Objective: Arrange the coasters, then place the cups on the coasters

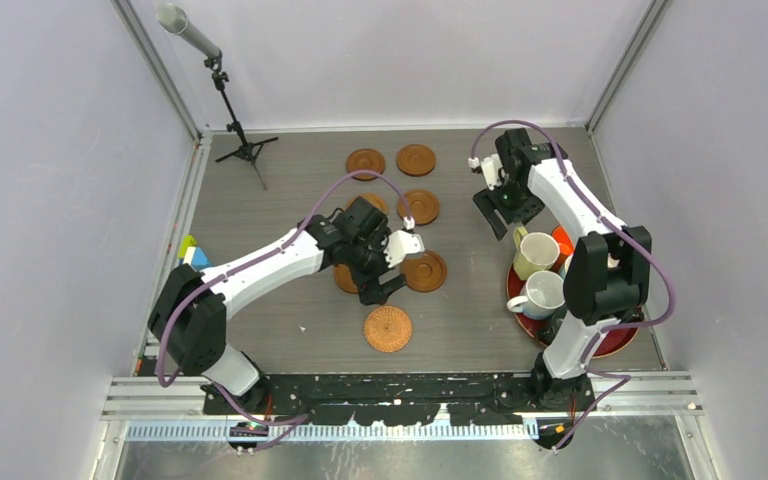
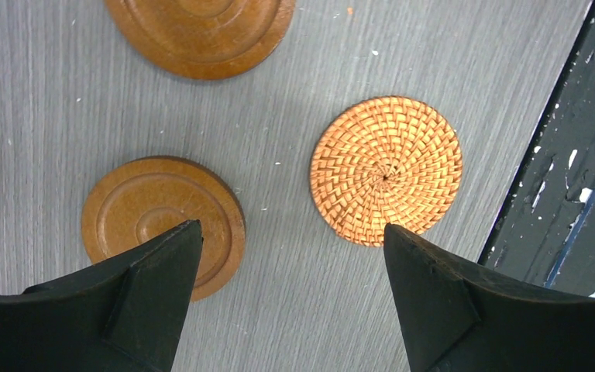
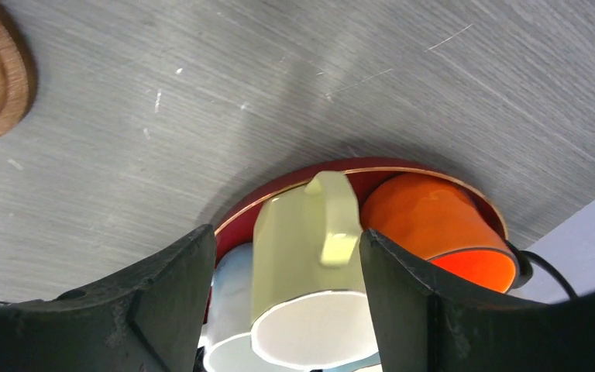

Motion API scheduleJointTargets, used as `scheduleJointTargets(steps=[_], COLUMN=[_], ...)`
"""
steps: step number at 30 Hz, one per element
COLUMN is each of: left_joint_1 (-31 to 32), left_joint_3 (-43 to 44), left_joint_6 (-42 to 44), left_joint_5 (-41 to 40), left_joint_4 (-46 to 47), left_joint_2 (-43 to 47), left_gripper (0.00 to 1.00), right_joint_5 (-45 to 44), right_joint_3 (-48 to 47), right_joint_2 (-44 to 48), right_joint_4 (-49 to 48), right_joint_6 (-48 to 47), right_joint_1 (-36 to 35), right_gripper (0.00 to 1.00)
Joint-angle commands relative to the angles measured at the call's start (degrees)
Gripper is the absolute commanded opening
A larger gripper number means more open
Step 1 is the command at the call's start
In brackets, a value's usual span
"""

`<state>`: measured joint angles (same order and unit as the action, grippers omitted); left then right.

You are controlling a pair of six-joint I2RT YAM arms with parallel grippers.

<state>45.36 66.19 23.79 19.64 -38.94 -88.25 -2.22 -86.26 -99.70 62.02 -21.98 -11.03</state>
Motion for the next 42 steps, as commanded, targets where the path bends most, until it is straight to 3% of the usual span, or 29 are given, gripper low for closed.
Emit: scheduleJointTargets(steps=[1,7,14,28,35,42], left_joint_1=[-1.38,-3.08,-4.29,-4.41,-3.78,-0.94], left_joint_3=[-0.45,-0.52,0.54,6.05,8.42,10.83], left_joint_6=[-1.85,-2.21,-2.48,-7.73,-10.76,-17.97], left_joint_5=[2.92,4.03,5.03,8.83,9.21,5.08], left_joint_4=[1.98,2.63,2.95,5.67,9.49,18.48], left_joint_2=[2.54,2.36,1.35,-3.27,-4.94,-8.57], left_gripper=[0.89,0.89,0.88,0.85,0.85,0.84], right_joint_5=[-3.34,-0.64,6.23,12.16,15.73,11.47], right_joint_3=[-4.33,-5.55,-4.96,2.04,-0.79,0.24], right_joint_2=[-2.52,-5.63,-5.15,4.07,12.69,24.06], right_joint_4=[-0.52,2.79,8.09,14.87,10.33,6.10], right_joint_6=[-2.63,-6.10,-12.87,-25.55,-14.86,-1.69], right_joint_1=[0.64,0.69,0.71,0.44,0.99,9.77], right_gripper=[0.72,0.67,0.50,0.54,0.69,0.69])
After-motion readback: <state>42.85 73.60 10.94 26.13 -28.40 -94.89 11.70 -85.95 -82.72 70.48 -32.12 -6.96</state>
